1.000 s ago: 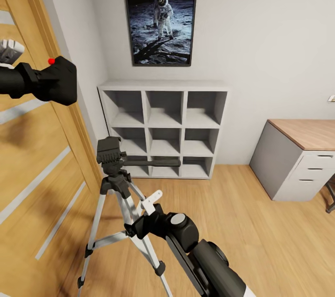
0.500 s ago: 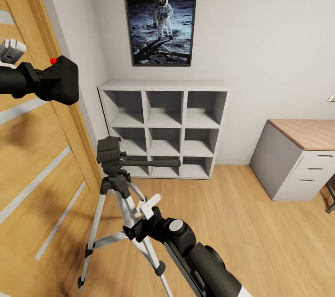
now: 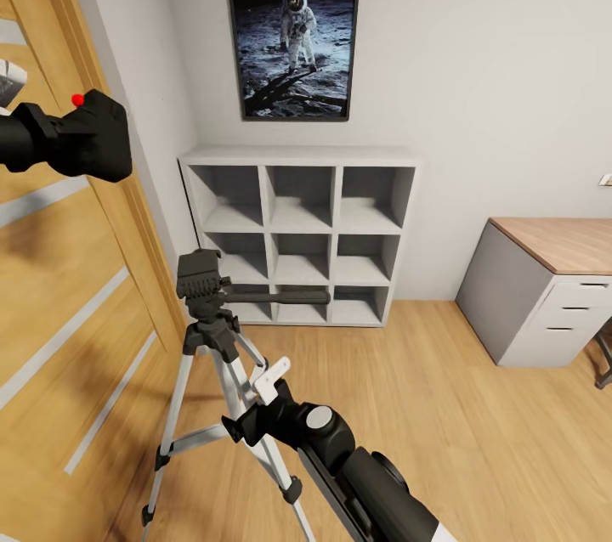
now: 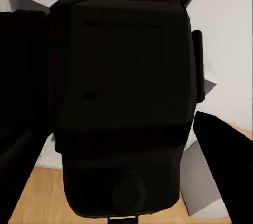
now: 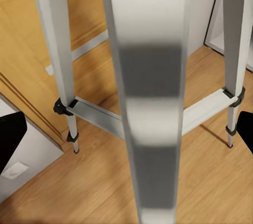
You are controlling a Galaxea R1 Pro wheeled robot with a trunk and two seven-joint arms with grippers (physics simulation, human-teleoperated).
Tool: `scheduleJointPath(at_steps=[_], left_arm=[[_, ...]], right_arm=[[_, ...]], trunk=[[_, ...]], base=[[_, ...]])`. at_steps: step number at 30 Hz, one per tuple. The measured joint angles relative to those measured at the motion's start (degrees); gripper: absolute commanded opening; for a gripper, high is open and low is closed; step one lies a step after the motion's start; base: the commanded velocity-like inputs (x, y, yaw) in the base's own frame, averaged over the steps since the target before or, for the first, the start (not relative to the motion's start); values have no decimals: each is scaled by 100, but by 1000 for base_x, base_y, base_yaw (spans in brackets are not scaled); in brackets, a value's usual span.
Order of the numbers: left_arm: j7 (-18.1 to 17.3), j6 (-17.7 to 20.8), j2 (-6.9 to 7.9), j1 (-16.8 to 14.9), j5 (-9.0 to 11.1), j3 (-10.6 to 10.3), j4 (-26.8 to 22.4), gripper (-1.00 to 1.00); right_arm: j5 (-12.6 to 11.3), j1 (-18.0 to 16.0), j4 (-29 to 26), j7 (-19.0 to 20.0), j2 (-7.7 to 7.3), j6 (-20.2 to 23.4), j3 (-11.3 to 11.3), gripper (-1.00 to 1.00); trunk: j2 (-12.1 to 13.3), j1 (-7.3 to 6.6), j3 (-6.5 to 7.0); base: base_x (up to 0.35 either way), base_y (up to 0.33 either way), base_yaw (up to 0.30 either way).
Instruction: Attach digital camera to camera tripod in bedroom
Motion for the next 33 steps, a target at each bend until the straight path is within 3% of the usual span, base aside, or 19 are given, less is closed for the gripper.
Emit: scheduleJointPath(at_steps=[4,5,11,16,19,25,26,33], left_arm=[[0,-6,-97,2,-443,12,1,-100],[0,-10,-99,2,-439,12,1,-100],[-1,-26,-382,16,-1068,22,-7,-100],[-5,-33,-524,51,-1543,-9,-48,-100],[-14,-39,-576,93,-1729,-106,-65,-100],[-182,18,-606,126,-1869,-225,-77,-100],[-255,33,-601,132,-1879,-237,-82,-100],[-994,366,-559,153,-1900,-286,-97,-100]], right_arm=[[-1,0,8,0,0,-10,4,100],[-1,0,8,0,0,-10,4,100],[-1,0,13,0,0,-15,6,100],[-1,0,13,-2,0,-16,6,100],[-1,0,13,-5,0,-17,6,100],[-1,0,13,-8,0,-17,6,100],[-1,0,13,-8,0,-17,6,-100],[37,-1,14,-8,-1,-21,5,-100]], trunk=[[0,0,0],[0,0,0],[0,0,0],[0,0,0],[0,0,0],[0,0,0],[0,0,0],[0,0,0]], base=[[0,0,0],[0,0,0],[0,0,0],[0,0,0],[0,0,0],[0,0,0],[0,0,0],[0,0,0]])
